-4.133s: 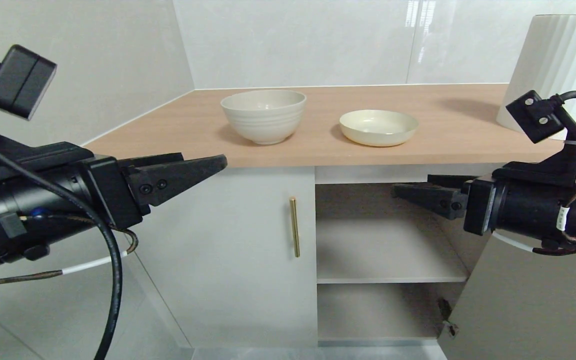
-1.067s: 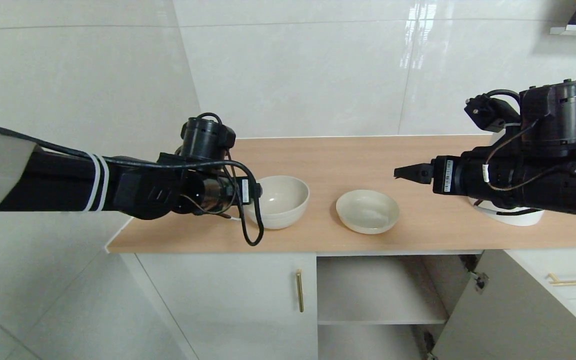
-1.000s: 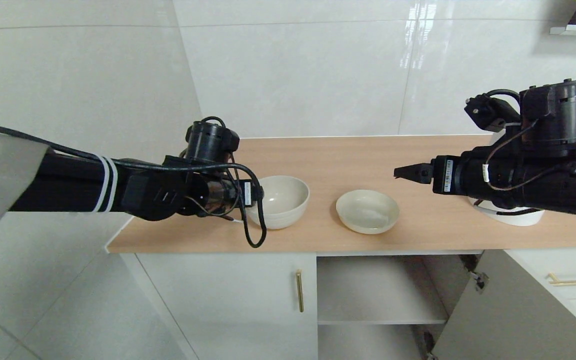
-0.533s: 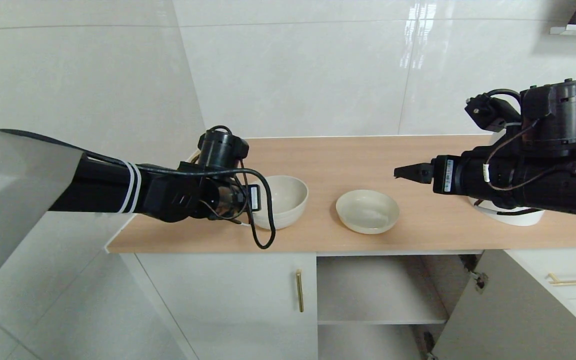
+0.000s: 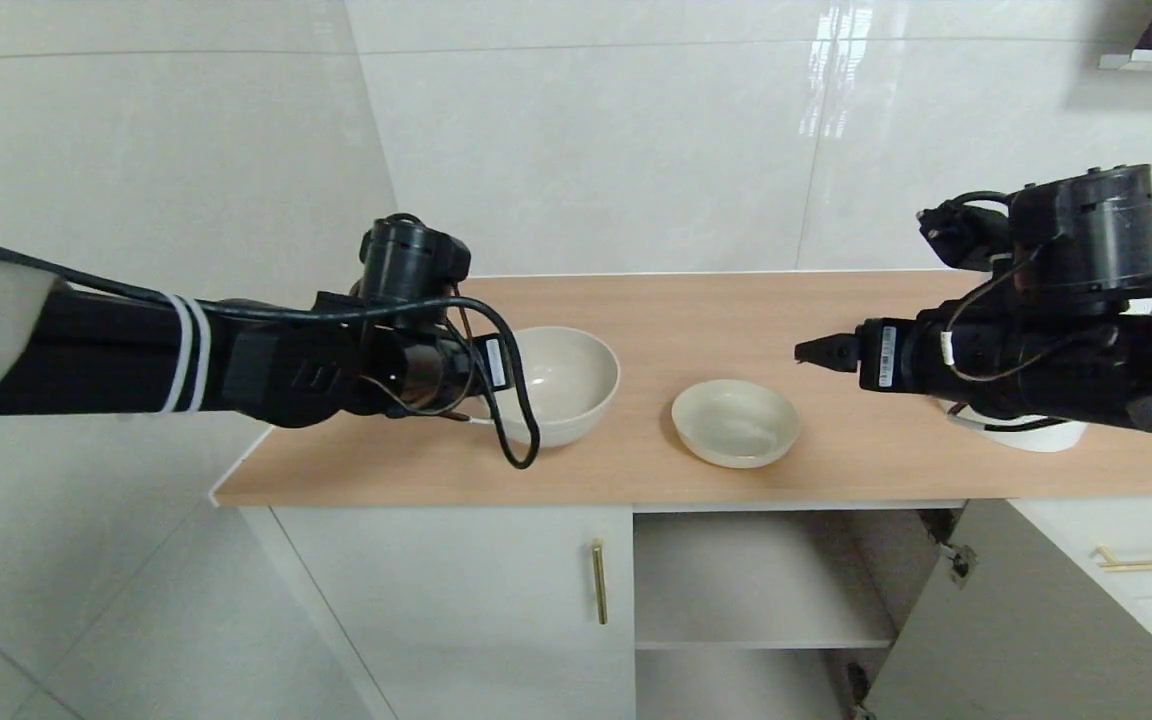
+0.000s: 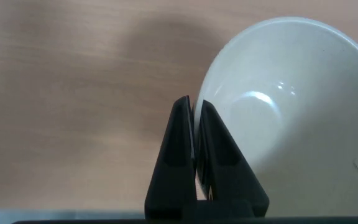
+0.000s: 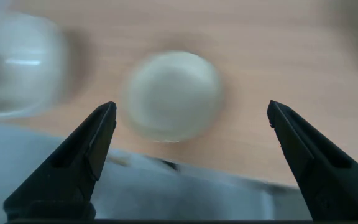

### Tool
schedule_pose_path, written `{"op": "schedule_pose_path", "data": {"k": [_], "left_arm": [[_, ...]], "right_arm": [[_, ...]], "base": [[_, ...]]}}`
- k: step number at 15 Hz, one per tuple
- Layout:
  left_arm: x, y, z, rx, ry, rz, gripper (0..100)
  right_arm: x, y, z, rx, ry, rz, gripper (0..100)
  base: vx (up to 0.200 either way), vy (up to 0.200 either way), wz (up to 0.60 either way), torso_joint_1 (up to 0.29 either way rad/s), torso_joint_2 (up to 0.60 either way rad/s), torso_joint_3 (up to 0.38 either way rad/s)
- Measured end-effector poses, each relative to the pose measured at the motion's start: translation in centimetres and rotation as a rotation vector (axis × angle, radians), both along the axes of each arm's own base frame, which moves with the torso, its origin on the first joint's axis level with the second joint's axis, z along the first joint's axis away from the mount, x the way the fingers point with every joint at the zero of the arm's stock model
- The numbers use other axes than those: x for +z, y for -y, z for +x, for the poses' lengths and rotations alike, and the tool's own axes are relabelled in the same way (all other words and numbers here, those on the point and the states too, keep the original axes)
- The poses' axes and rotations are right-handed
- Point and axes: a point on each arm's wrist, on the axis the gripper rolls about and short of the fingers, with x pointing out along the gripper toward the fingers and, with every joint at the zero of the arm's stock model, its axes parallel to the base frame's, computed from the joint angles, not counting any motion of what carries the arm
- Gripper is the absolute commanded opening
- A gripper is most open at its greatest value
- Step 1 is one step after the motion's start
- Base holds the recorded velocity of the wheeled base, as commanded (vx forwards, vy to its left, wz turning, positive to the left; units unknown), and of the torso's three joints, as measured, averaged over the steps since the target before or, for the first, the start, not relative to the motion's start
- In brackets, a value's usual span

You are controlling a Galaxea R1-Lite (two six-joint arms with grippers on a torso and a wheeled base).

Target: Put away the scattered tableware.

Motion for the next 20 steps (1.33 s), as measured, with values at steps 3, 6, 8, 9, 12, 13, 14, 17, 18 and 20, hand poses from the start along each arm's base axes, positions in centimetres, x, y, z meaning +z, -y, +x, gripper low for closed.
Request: {"op": "schedule_pose_path", "data": {"k": [3,6,8,9,12,13,14,17,18,20], "left_arm": [[2.7,-1.1,-2.7,-0.031,0.045,-0.044,0],[4.8,-2.0,-4.8,-0.038,0.096,-0.070,0],[5.6,-2.3,-5.4,-0.038,0.115,-0.077,0],[5.7,-2.4,-5.5,-0.037,0.120,-0.079,0],[6.0,-2.5,-5.7,-0.037,0.128,-0.082,0],[6.0,-2.5,-5.8,-0.037,0.128,-0.082,0],[6.0,-2.5,-5.8,-0.038,0.128,-0.082,0],[5.9,-2.5,-5.9,-0.039,0.126,-0.080,0],[6.0,-2.5,-5.9,-0.040,0.127,-0.080,0],[6.0,-2.5,-5.9,-0.040,0.127,-0.080,0]], "right_arm": [[-1.7,-0.8,2.1,-0.075,-0.097,-0.085,100],[-3.9,-1.7,4.0,-0.085,-0.149,-0.113,100],[-5.3,-2.2,5.2,-0.095,-0.183,-0.114,100],[-5.9,-2.4,5.7,-0.102,-0.197,-0.110,100],[-7.3,-2.5,7.3,-0.133,-0.227,-0.087,100],[-7.7,-2.5,7.7,-0.140,-0.236,-0.084,100],[-8.1,-2.5,7.9,-0.144,-0.242,-0.084,100],[-8.9,-2.4,8.6,-0.156,-0.257,-0.087,100],[-9.1,-2.4,8.7,-0.159,-0.262,-0.085,0],[-9.4,-2.4,8.8,-0.158,-0.270,-0.081,0]], "base": [[0.000,0.000,0.00,0.000,0.00,0.000],[0.000,0.000,0.00,0.000,0.00,0.000],[0.000,0.000,0.00,0.000,0.00,0.000],[0.000,0.000,0.00,0.000,0.00,0.000],[0.000,0.000,0.00,0.000,0.00,0.000],[0.000,0.000,0.00,0.000,0.00,0.000],[0.000,0.000,0.00,0.000,0.00,0.000],[0.000,0.000,0.00,0.000,0.00,0.000],[0.000,0.000,0.00,0.000,0.00,0.000],[0.000,0.000,0.00,0.000,0.00,0.000]]}}
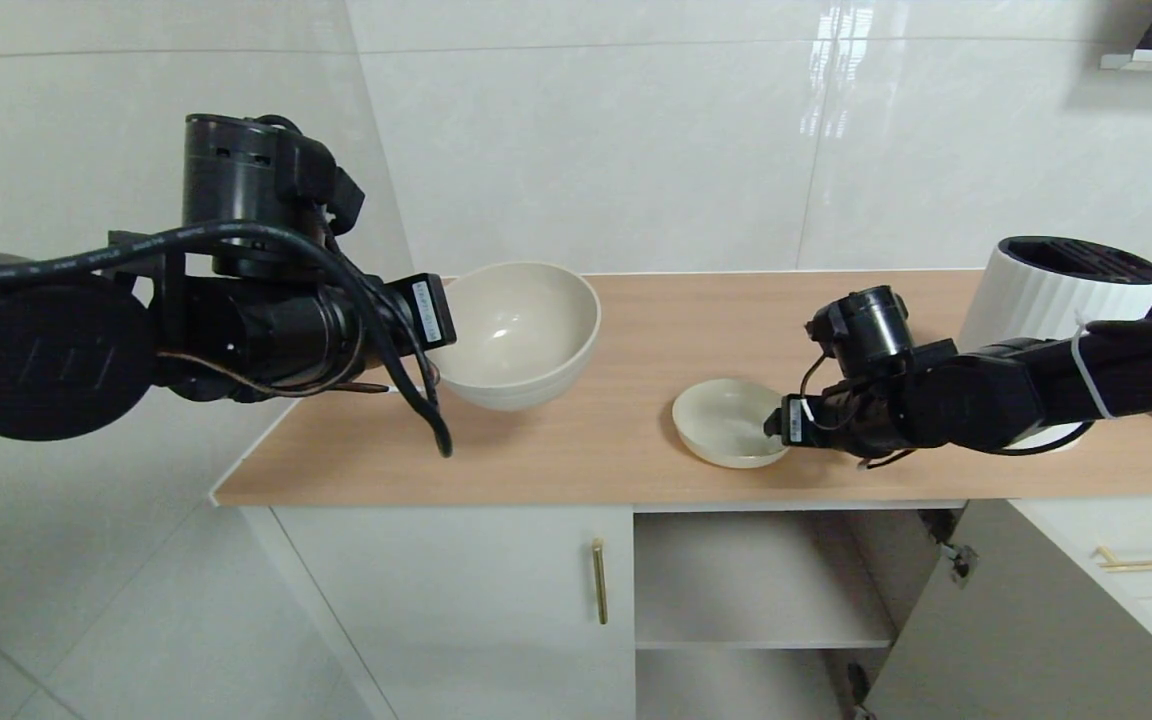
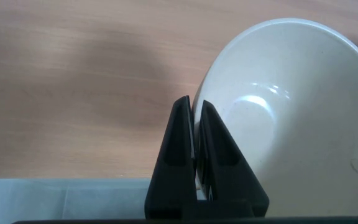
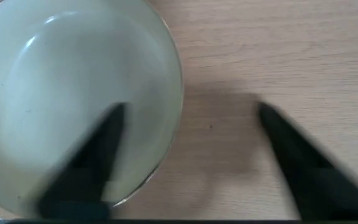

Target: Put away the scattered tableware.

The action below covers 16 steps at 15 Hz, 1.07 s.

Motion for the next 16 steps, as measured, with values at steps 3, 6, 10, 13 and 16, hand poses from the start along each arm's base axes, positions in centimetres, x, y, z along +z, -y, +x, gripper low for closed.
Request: {"op": "schedule_pose_path", "data": {"k": [3,6,10,13,16], "left_arm": [[0.0,0.0,0.0,-0.001,0.000,0.003,0],[0.0,0.0,0.0,-0.002,0.000,0.003,0],[0.1,-0.1,-0.1,0.001,0.004,-0.001,0],[-0.1,-0.1,-0.3,-0.001,0.003,-0.003,0],[-0.7,0.0,-1.0,-0.014,0.002,-0.001,0]], "right_arm": [[0.0,0.0,0.1,-0.008,0.000,0.016,0],[0.4,0.1,-0.1,-0.013,0.006,0.027,0],[2.0,0.4,-1.0,-0.015,0.035,0.044,0],[4.1,1.2,-2.9,-0.010,0.074,0.059,0],[6.3,1.4,-5.9,0.013,0.116,0.070,0]], "base": [[0.000,0.000,0.00,0.000,0.00,0.000],[0.000,0.000,0.00,0.000,0.00,0.000],[0.000,0.000,0.00,0.000,0.00,0.000],[0.000,0.000,0.00,0.000,0.00,0.000],[0.000,0.000,0.00,0.000,0.00,0.000]]}}
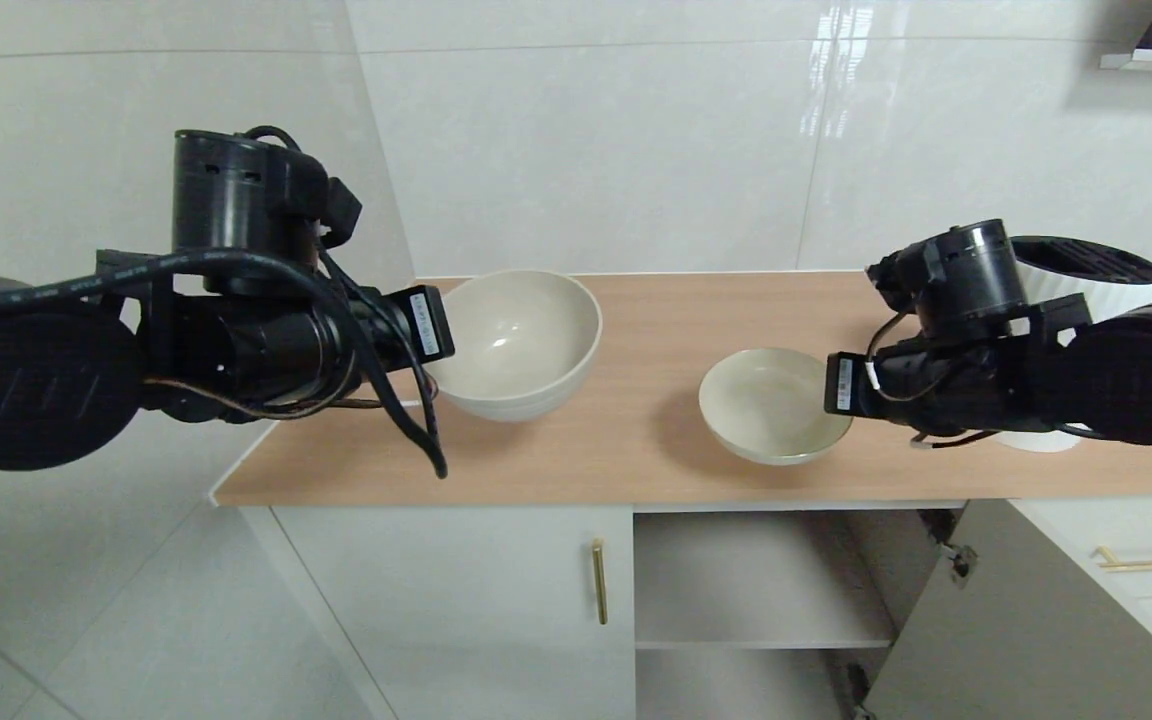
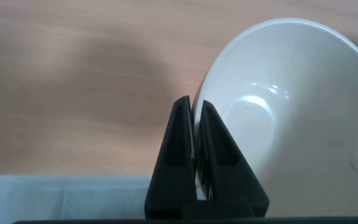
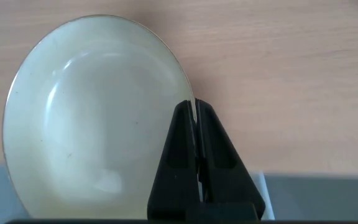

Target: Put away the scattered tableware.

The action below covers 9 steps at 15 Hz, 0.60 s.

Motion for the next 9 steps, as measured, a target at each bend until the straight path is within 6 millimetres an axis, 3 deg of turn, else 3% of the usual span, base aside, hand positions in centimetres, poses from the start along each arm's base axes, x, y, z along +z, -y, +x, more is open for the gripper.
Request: {"op": "schedule_pose_path", "data": {"k": [3,9], "left_arm": [[-0.5,0.3,-1.7,-0.034,0.015,-0.005,0],[-2.7,0.0,-5.8,-0.116,0.009,0.006,0]], "right_arm": [[1.2,-0.8,-3.6,0.065,0.020,0.010,0],[-0.7,0.5,-8.7,0.114,-0.041,-0.012,0]], "base": [[0.000,0.000,0.00,0.000,0.00,0.000],[0.000,0.000,0.00,0.000,0.00,0.000]]}}
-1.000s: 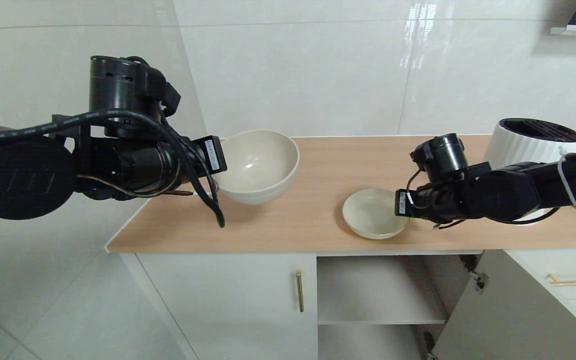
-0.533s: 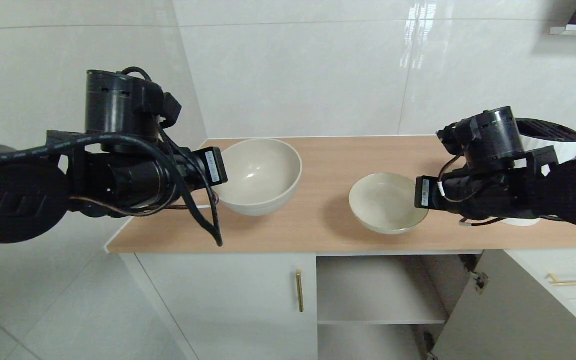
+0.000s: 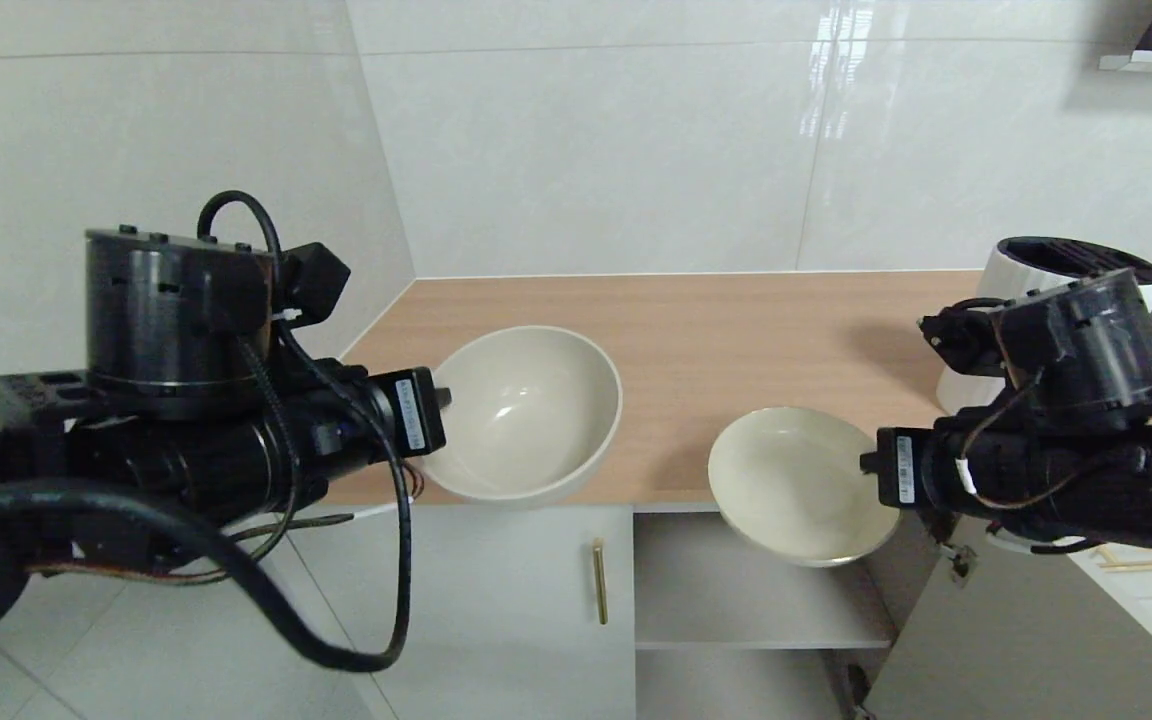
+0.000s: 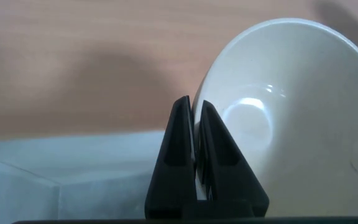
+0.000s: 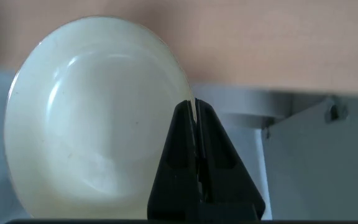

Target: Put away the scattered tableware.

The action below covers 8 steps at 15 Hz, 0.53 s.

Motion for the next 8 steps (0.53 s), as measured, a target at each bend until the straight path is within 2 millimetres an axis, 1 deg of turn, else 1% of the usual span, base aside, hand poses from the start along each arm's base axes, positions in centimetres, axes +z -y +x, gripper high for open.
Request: {"op": "schedule_pose_path", "data": {"k": [2,4,8], "left_arm": [[-0.6,-0.1,-1.2,-0.053,-0.017,0.001,0],[-1.5,0.0,-2.0,-0.098,-0.048,0.010,0],[-2.3,0.1,-2.4,-0.119,-0.074,0.019,0]], "right_arm": [[-0.5,0.0,-2.0,0.027,-0.019,0.007,0],[-0.9,-0.1,-3.3,0.030,-0.026,0.003,0],[-1.7,0.1,-4.1,0.041,-0.045,-0.009,0]], "base": [[0.000,0.000,0.00,-0.033,0.07,0.045],[0.000,0.000,0.00,-0.134,0.34,0.215],[0.000,0.000,0.00,-0.165,0.47,0.290]]}}
